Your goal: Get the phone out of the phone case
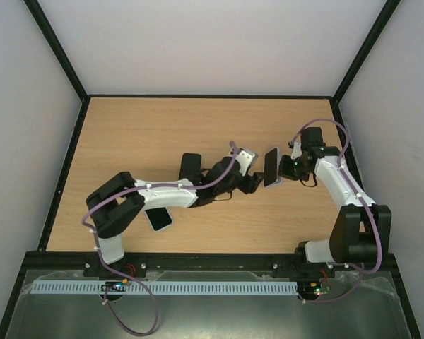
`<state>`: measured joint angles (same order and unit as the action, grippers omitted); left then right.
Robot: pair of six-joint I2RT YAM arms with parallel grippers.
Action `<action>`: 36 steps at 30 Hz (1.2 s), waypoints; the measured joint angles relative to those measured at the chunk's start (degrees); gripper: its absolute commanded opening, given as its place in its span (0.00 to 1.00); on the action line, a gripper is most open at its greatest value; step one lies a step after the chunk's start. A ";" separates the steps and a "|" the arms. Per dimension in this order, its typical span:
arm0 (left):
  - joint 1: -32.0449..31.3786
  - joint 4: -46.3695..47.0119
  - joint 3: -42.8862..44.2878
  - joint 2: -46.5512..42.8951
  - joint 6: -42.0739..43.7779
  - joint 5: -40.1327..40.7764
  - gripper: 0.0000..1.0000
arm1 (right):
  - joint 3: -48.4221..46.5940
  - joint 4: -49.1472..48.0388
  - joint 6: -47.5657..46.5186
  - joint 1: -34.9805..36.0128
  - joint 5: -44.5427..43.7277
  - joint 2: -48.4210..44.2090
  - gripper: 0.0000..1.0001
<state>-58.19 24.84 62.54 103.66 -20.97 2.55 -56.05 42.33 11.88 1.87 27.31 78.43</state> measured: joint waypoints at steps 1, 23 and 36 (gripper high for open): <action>-0.87 -0.02 0.87 1.09 0.90 0.81 0.68 | 0.17 0.02 0.55 0.00 -1.03 0.00 0.02; -6.75 6.54 7.26 16.44 12.09 8.61 0.65 | 4.55 -0.87 7.10 -0.02 -6.64 4.09 0.02; -8.37 7.58 9.51 19.23 15.21 9.33 0.59 | 4.57 -1.77 7.72 -0.04 -5.22 5.16 0.02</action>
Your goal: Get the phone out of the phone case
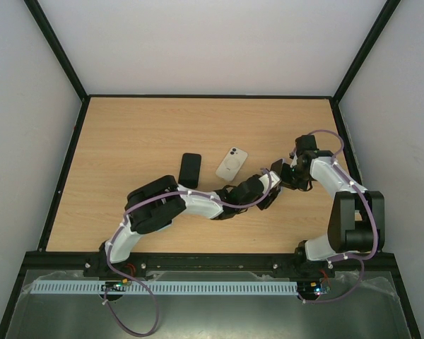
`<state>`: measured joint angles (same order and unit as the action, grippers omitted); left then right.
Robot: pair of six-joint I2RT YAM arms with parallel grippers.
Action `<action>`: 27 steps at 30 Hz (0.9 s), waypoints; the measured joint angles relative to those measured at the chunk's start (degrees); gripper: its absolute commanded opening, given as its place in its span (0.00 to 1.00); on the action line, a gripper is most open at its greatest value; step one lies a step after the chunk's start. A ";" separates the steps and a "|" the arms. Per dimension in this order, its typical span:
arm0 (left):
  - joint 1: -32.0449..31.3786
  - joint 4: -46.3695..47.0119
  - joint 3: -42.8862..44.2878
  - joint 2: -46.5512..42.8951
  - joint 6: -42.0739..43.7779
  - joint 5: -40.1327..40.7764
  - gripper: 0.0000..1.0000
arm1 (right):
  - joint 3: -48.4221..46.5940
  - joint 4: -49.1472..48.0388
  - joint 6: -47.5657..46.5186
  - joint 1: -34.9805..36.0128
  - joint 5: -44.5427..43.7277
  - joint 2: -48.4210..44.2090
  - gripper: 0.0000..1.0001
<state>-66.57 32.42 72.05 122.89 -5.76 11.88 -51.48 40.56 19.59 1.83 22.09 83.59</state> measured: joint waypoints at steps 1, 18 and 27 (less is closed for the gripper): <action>-0.02 -0.26 0.00 0.11 0.07 0.87 0.59 | 0.00 -0.11 -0.02 0.00 0.02 0.00 0.02; -3.80 -0.63 4.81 5.09 7.69 18.82 0.47 | 0.68 -1.88 -0.70 -0.37 1.95 0.00 0.02; -4.68 0.26 4.85 5.53 10.82 24.65 0.34 | 0.66 -2.80 -0.72 -0.31 4.81 -0.68 0.02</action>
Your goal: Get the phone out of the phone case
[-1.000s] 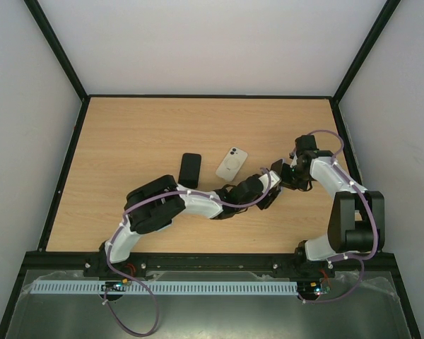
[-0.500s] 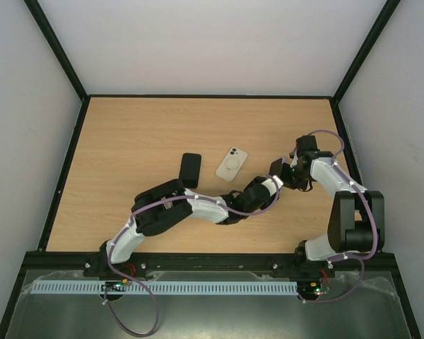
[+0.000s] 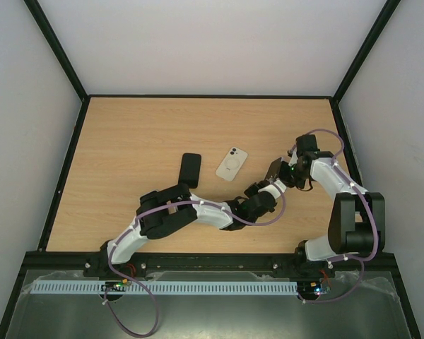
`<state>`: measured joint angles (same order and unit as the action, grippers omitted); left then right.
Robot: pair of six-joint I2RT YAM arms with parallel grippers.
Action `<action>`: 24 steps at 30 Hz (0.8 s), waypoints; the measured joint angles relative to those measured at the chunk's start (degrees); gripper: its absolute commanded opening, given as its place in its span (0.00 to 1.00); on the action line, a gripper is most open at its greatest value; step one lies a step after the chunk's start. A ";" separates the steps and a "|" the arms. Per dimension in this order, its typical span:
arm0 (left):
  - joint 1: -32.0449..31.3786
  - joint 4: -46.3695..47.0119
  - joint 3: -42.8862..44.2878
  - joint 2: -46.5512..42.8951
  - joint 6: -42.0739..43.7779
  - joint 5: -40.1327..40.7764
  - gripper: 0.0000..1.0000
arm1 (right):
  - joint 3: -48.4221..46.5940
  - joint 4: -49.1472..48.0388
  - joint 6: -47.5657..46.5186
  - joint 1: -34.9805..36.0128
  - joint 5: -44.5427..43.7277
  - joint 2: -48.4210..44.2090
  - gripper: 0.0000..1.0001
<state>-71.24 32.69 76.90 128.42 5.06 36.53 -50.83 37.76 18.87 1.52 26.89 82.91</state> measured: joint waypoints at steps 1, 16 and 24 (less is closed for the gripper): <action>0.00 0.04 0.00 0.07 -0.04 0.26 0.36 | 0.02 -0.04 -0.02 0.00 0.13 -0.07 0.02; 0.33 -0.15 0.07 0.42 -3.08 1.33 0.15 | 0.02 -1.05 -0.24 0.15 1.31 -0.09 0.02; 0.72 0.20 -0.50 0.11 -4.85 1.09 0.03 | 0.02 -2.05 -0.33 0.50 1.25 -0.11 0.02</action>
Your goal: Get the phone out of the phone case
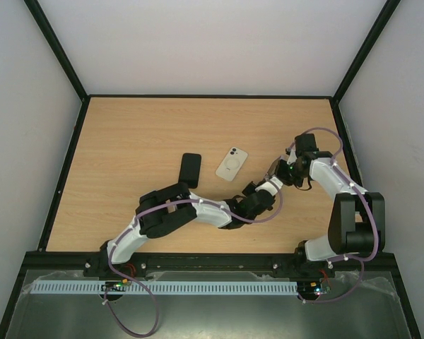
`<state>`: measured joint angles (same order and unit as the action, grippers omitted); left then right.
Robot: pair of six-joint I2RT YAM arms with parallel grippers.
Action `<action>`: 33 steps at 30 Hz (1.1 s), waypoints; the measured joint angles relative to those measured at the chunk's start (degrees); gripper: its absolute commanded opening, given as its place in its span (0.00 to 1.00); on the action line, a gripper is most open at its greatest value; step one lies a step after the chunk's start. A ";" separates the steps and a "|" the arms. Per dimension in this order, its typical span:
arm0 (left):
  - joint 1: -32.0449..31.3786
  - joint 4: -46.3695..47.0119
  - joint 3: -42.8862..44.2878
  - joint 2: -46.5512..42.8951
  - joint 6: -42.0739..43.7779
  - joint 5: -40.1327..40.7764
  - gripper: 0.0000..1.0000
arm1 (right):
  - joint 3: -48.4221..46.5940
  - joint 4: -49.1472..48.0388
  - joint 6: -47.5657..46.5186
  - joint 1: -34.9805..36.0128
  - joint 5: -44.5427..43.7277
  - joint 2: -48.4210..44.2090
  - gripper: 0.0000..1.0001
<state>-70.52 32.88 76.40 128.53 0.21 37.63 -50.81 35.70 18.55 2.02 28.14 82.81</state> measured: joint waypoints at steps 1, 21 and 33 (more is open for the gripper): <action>0.17 0.24 -0.42 -0.28 -0.57 -0.31 0.03 | 0.00 -0.09 -0.07 0.11 0.02 0.00 0.02; 8.63 3.15 -17.59 -17.38 -17.00 -11.34 0.03 | -4.83 3.85 -6.14 0.37 -3.56 -2.10 0.02; 9.01 3.54 -25.51 -25.44 -18.32 -9.90 0.03 | -12.41 5.99 -15.98 -1.42 -12.13 -3.56 0.02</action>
<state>-61.52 36.42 50.89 103.09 -18.11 27.73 -63.22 41.69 2.57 0.60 16.01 79.24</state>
